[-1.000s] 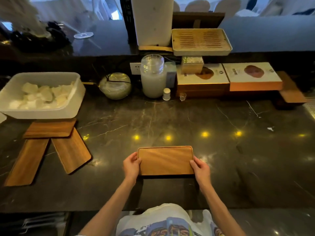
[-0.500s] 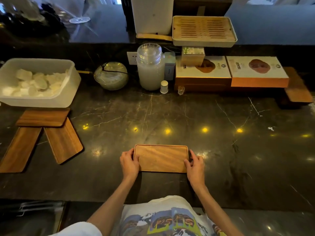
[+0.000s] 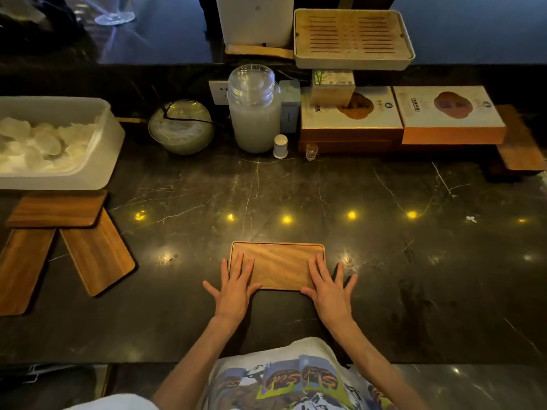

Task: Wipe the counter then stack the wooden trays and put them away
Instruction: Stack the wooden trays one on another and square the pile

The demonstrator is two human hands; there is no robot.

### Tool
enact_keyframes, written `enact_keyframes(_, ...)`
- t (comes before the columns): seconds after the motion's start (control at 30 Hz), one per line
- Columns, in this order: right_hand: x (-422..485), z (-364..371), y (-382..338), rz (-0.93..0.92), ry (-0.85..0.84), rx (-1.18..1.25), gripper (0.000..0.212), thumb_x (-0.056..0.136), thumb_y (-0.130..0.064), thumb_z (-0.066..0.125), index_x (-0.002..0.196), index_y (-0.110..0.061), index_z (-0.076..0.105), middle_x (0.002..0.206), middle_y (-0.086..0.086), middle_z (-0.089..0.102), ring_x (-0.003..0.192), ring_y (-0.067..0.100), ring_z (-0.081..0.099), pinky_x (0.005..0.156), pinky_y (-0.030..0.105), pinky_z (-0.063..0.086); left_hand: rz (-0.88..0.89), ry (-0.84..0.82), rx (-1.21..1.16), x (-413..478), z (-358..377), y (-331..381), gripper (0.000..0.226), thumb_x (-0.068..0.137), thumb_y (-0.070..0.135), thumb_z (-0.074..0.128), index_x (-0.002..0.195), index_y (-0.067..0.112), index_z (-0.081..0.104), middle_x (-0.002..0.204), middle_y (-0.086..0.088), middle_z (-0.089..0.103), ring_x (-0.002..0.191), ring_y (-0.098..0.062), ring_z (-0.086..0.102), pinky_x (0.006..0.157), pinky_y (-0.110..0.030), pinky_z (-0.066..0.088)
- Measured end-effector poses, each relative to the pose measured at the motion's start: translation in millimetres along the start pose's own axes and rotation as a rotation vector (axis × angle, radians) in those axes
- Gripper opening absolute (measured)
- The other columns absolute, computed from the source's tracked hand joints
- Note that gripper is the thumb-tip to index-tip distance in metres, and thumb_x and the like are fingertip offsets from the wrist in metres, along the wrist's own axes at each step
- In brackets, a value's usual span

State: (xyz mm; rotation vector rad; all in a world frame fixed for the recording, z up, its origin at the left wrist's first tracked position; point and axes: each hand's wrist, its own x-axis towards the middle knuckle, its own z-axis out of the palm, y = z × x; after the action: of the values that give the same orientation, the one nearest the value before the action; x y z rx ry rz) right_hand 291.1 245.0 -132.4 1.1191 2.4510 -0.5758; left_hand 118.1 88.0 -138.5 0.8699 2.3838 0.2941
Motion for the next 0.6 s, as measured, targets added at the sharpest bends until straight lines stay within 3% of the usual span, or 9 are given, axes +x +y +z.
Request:
enact_keyframes(0.2, 8, -5, 0, -0.014, -0.011, 0.012, 0.078, 0.094, -0.058, 0.036, 0.153, -0.034, -0.008, 0.162, -0.011, -0.017, 0.147, 0.045, -0.008, 0.113, 0.071, 0.003, -0.017, -0.019, 0.033, 6, -1, 1, 0.068, 0.094, 0.049, 0.043, 0.15, 0.045, 0.004, 0.161, 0.014, -0.013, 0.147, -0.025, -0.02, 0.1, -0.079, -0.01)
enact_keyframes(0.4, 4, -8, 2, -0.016, -0.029, 0.068, 0.076, 0.094, -0.058, 0.039, 0.153, -0.037, -0.005, 0.162, -0.012, -0.013, 0.147, 0.044, -0.01, 0.113, 0.069, 0.002, -0.011, -0.061, 0.076, 3, -8, 3, 0.067, 0.094, 0.055, 0.037, 0.151, 0.043, 0.003, 0.162, 0.011, -0.014, 0.148, -0.028, -0.017, 0.101, -0.08, -0.004)
enact_keyframes(0.5, 8, -19, -3, 0.007, -0.059, 0.095, 0.074, 0.094, -0.051, 0.049, 0.154, -0.035, 0.008, 0.164, -0.011, -0.003, 0.148, 0.045, 0.001, 0.114, 0.067, 0.011, 0.036, -0.117, 0.053, 5, -20, 1, 0.066, 0.095, 0.055, 0.038, 0.151, 0.041, 0.007, 0.162, 0.011, -0.014, 0.148, -0.031, -0.014, 0.101, -0.081, 0.002)
enact_keyframes(0.6, 14, -35, -19, 0.036, -0.04, 0.131, 0.06, 0.095, -0.04, 0.054, 0.149, -0.028, 0.03, 0.162, -0.005, 0.017, 0.145, 0.043, 0.018, 0.114, 0.063, 0.022, 0.081, -0.134, -0.039, 6, -37, -9, 0.065, 0.095, 0.053, 0.04, 0.151, 0.042, 0.008, 0.162, 0.009, -0.009, 0.149, -0.031, -0.007, 0.105, -0.077, 0.009)
